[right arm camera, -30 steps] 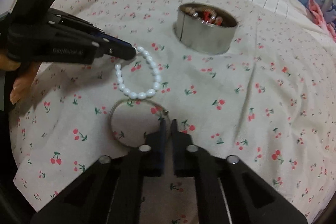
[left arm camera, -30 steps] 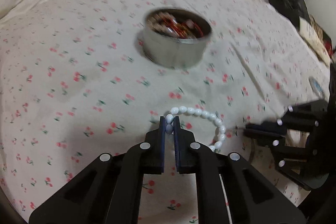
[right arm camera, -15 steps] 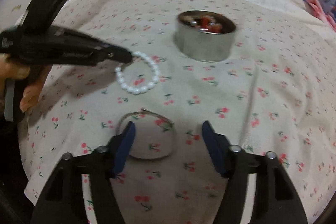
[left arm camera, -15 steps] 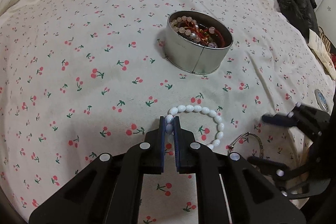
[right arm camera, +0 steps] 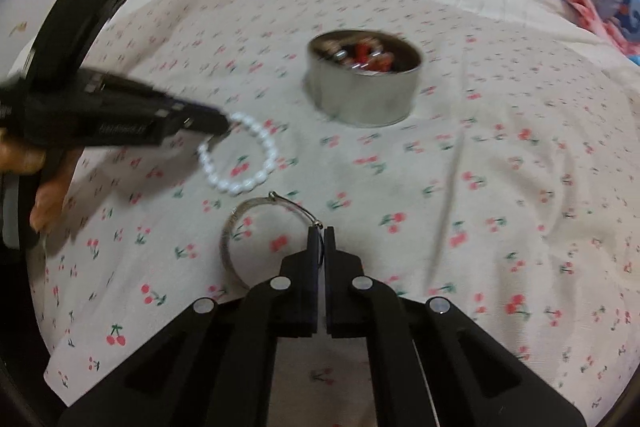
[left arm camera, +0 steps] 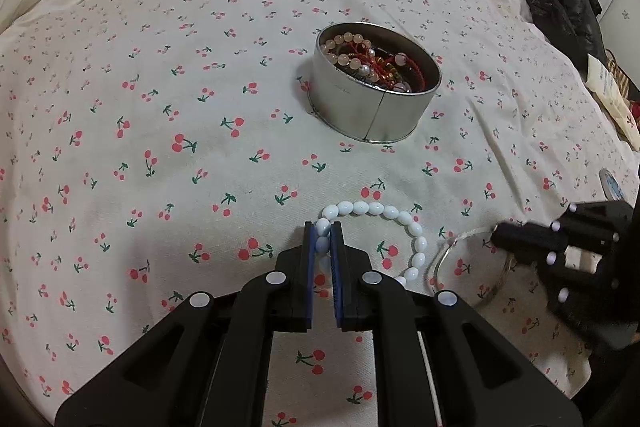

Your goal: Organize jewelry

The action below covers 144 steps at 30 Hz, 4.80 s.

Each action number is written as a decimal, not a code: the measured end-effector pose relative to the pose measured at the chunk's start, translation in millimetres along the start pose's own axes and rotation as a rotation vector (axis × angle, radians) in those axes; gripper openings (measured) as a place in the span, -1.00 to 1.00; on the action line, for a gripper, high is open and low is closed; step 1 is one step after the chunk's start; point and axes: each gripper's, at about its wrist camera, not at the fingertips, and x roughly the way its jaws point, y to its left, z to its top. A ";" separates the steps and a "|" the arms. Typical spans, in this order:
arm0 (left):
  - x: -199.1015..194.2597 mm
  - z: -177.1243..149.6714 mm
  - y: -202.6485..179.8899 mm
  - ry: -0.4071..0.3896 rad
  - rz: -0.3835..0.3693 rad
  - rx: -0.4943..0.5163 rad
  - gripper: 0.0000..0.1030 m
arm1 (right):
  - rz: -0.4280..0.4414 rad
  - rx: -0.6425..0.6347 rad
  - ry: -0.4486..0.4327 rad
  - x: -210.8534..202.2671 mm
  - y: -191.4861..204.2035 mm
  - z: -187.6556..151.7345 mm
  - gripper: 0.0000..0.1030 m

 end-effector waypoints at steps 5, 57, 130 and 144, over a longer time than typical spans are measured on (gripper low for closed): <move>2.6 -0.8 -2.0 0.015 -0.007 0.014 -0.86 | -0.015 0.023 0.053 13.3 -8.5 0.6 -0.94; -70.3 98.0 -57.6 -0.365 -0.156 0.037 -0.87 | -0.037 0.235 -0.277 -46.2 -92.2 71.9 -0.93; -44.2 47.9 -25.1 -0.292 0.241 -0.097 0.86 | -0.163 0.109 -0.234 11.6 -45.0 113.6 0.22; -46.3 42.2 -53.7 -0.294 0.270 0.011 0.86 | -0.236 0.269 -0.238 -40.8 -56.4 52.0 0.53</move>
